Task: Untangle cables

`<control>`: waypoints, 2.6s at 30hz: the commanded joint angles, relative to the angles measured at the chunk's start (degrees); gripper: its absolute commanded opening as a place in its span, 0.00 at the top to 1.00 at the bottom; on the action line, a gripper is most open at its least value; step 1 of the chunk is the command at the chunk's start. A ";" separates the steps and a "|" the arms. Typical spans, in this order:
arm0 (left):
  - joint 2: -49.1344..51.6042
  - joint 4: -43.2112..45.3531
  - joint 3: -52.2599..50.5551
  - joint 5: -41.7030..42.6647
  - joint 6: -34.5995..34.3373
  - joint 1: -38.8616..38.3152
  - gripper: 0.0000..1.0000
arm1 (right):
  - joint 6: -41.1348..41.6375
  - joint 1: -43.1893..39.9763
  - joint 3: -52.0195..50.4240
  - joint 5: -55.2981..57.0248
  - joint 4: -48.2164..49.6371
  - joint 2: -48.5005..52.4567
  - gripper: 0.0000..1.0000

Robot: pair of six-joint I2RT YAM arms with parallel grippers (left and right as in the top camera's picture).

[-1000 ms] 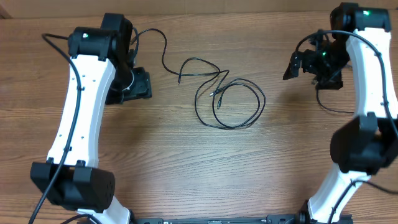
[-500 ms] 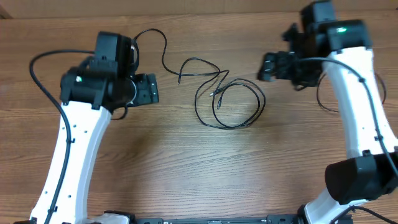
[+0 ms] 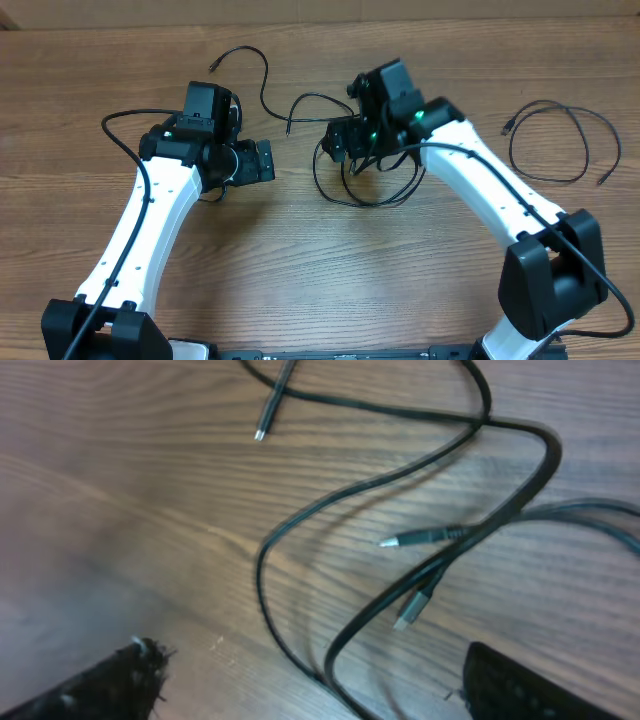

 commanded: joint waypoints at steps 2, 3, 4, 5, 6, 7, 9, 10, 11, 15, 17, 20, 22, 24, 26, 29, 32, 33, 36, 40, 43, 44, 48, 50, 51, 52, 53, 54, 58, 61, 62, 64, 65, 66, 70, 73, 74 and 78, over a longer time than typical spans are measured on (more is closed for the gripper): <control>0.28 0.20 0.02 1.22 0.24 0.00 0.05 | 12.57 -0.42 -5.75 5.68 6.56 1.38 0.19; 0.28 0.22 0.02 1.38 0.24 0.00 0.05 | 13.86 -0.39 -6.88 5.64 8.46 1.75 0.21; 0.28 0.24 0.02 1.46 0.24 -0.02 0.05 | 14.78 -0.39 -7.96 5.64 10.49 2.05 0.25; 0.28 0.22 0.02 1.66 0.24 -0.02 0.05 | 14.91 -0.39 -8.83 5.49 12.11 2.21 0.30; 0.28 0.22 0.02 1.92 0.24 -0.02 0.05 | 14.86 -0.39 -9.84 5.05 13.90 2.32 0.33; 0.28 0.22 0.02 2.14 0.24 -0.02 0.06 | 14.88 -0.39 -10.51 4.92 14.99 2.32 0.35; 0.28 0.24 0.02 2.56 0.22 -0.02 0.06 | 14.84 -0.39 -11.80 3.74 16.94 2.32 0.35; 0.28 0.24 0.02 2.54 0.22 -0.02 0.06 | 14.84 -0.39 -12.22 2.82 17.49 2.32 0.37; 0.31 0.31 0.02 2.51 0.22 -0.02 0.06 | 14.84 -0.35 -12.50 2.12 17.75 2.32 0.45; 0.31 1.27 0.02 2.97 0.20 -0.02 0.06 | 15.04 -0.31 -13.25 0.35 17.94 2.32 0.92; 0.31 1.60 0.02 3.61 0.17 -0.13 0.06 | 14.71 -0.31 -13.16 -1.57 18.60 2.29 0.96; 0.35 3.30 -0.04 6.10 0.20 -0.26 0.04 | 9.11 -0.31 -12.11 -3.98 17.14 2.29 0.96; 0.35 5.66 -0.37 8.50 0.20 -0.61 0.03 | 6.14 -0.31 -10.84 -3.82 13.94 2.29 0.96; 0.66 7.87 -0.66 10.75 0.20 -1.07 0.03 | 4.98 -0.52 -9.81 -3.74 11.72 2.27 0.96; 1.66 9.81 -0.68 12.17 0.17 -1.92 0.03 | 4.42 -0.98 -8.96 -3.17 10.23 2.27 0.96; 4.17 12.81 -0.68 12.35 0.17 -3.76 0.03 | 4.46 -2.34 -7.91 -2.51 8.26 2.27 0.96; 7.34 15.78 -0.68 13.44 0.20 -5.86 0.03 | 5.51 -4.37 -6.29 -3.78 5.97 2.21 0.96; 8.55 16.81 -0.68 14.36 0.20 -6.60 0.04 | 5.35 -5.03 -5.70 -5.57 5.51 2.19 0.96; 12.13 20.09 -0.68 16.79 0.00 -8.31 0.04 | 2.80 -7.26 -3.61 -14.05 4.46 2.16 0.96; 16.13 23.54 -0.68 17.68 -1.18 -9.60 0.05 | 2.91 -9.77 -1.38 -21.31 3.15 2.12 0.96; 18.64 25.42 -0.68 17.68 -1.25 -10.16 0.06 | 2.58 -10.95 -0.28 -24.26 2.34 2.08 0.96; 19.47 26.12 -0.68 17.68 -1.27 -10.19 0.06 | 2.25 -11.26 0.04 -24.61 1.92 2.08 0.96; 21.68 28.11 -0.68 17.44 -1.29 -10.16 0.11 | -1.33 -12.31 2.01 -24.63 -0.98 2.08 0.96; 22.36 28.68 -0.68 17.42 -1.49 -10.16 0.16 | -2.29 -12.85 3.56 -24.28 -2.80 2.08 0.96; 22.60 28.89 -0.68 17.44 -1.55 -10.19 0.21 | -2.27 -13.20 4.42 -23.96 -3.65 2.08 0.96; 22.93 28.94 -0.68 17.42 -1.70 -10.19 0.27 | -2.27 -13.55 5.38 -23.74 -4.55 2.08 0.96; 23.37 29.03 -0.68 17.42 -1.70 -10.19 0.37 | -2.56 -13.92 6.29 -23.76 -5.35 2.08 0.96; 23.58 29.00 -0.68 17.42 -1.70 -10.19 0.44 | -3.26 -14.25 7.15 -23.76 -6.03 2.08 0.96; 23.82 27.87 -0.66 17.25 -1.57 -9.99 0.87 | -3.98 -15.89 11.41 -18.40 -10.43 2.08 0.96; 23.61 24.44 -0.13 16.48 -0.55 -8.26 0.96 | -3.98 -17.81 15.78 -10.93 -15.80 2.08 0.96; 23.34 22.71 0.04 15.56 -0.35 -7.37 0.96 | -3.98 -18.88 17.94 -8.07 -18.21 2.08 0.96; 22.27 18.43 0.48 13.35 1.40 -4.92 0.96 | -3.96 -21.09 22.38 -2.84 -22.49 2.08 0.96; 21.66 16.61 0.66 12.52 2.29 -3.58 0.96 | -3.91 -22.45 24.92 -0.37 -24.44 2.08 0.96; 20.63 14.38 0.98 11.56 3.74 -1.55 0.96 | -3.91 -24.06 28.02 2.21 -26.60 2.08 0.96; 16.96 10.29 1.66 10.78 7.08 4.61 0.96 | -2.62 -30.12 39.19 11.65 -32.76 2.08 0.96; 13.16 9.29 1.66 10.73 9.35 9.51 0.96 | -2.58 -34.77 46.73 15.61 -35.28 2.08 0.96; 11.93 9.27 1.66 10.78 9.31 11.04 0.96 | -2.27 -36.28 48.70 15.76 -35.58 2.08 0.96; 8.94 9.07 1.66 12.68 9.25 14.71 0.96 | 0.26 -41.20 53.20 15.21 -35.47 2.08 0.96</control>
